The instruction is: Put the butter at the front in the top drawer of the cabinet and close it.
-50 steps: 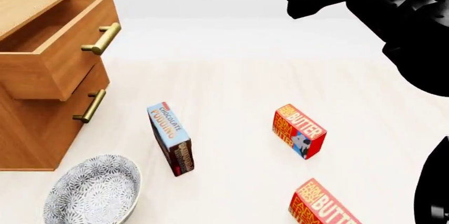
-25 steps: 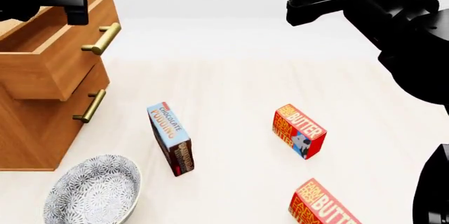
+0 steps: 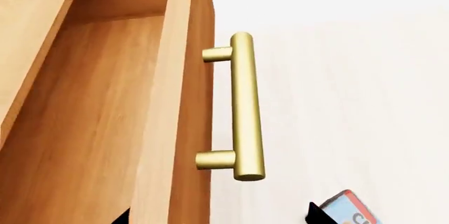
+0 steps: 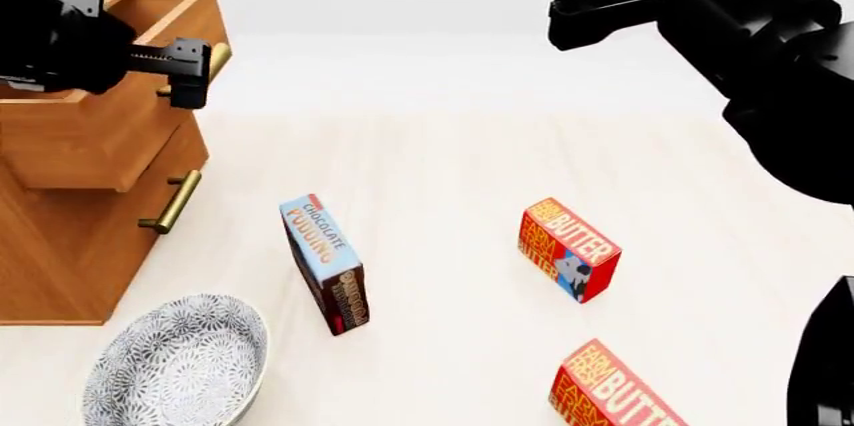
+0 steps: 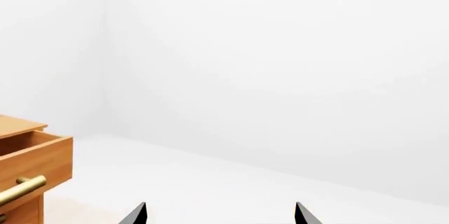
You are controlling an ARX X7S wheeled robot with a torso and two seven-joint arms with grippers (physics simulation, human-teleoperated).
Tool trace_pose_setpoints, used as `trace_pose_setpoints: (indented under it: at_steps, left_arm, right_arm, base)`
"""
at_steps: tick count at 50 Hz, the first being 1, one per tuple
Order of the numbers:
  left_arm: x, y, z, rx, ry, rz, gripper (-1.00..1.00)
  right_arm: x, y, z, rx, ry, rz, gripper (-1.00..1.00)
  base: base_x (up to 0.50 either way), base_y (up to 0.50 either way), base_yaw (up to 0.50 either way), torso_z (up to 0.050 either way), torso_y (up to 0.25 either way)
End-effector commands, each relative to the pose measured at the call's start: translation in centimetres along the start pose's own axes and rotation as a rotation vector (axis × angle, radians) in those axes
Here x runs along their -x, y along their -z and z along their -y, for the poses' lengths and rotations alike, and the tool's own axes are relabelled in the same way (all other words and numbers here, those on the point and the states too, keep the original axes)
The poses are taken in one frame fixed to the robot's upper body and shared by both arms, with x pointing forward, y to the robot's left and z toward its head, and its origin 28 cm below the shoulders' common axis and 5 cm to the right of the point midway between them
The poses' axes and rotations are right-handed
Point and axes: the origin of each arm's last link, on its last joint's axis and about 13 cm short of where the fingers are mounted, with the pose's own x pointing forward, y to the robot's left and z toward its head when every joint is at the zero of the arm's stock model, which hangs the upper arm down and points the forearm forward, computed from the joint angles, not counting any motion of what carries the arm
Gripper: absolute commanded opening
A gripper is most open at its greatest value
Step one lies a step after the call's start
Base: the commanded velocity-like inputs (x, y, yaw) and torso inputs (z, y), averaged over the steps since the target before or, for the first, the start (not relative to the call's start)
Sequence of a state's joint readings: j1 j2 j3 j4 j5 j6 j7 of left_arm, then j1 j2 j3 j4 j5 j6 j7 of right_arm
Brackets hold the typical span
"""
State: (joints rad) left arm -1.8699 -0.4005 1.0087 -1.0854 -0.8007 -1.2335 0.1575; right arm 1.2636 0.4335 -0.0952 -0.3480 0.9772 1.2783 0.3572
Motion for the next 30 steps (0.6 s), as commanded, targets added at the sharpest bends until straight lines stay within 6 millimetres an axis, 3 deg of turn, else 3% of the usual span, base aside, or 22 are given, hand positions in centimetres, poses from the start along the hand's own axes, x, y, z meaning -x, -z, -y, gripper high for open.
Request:
trace_pose_setpoints:
  at_steps: [1, 19, 30]
  left_arm:
    - [-1.0, 0.2, 1.7, -0.057, 0.116, -0.039, 1.0]
    - [-0.1, -2.7, 5.8, -0.195, 0.332, 0.087, 1.0]
    - [-0.7, -3.6, 8.6, -0.276, 0.419, 0.113, 1.0]
  right_arm:
    - [0.3, 0.0, 0.0, -0.002, 0.01, -0.001, 1.0]
    - [0.2, -0.3, -0.1, -0.001, -0.003, 0.012, 1.0]
    - [0.5, -0.8, -0.2, 0.007, -0.017, 0.021, 1.0]
  base:
    - [0.0, 0.0, 0.0, 0.0, 0.0]
    - [0.0, 0.0, 0.0, 0.0, 0.0]
    - [0.0, 0.0, 0.0, 0.0, 0.0]
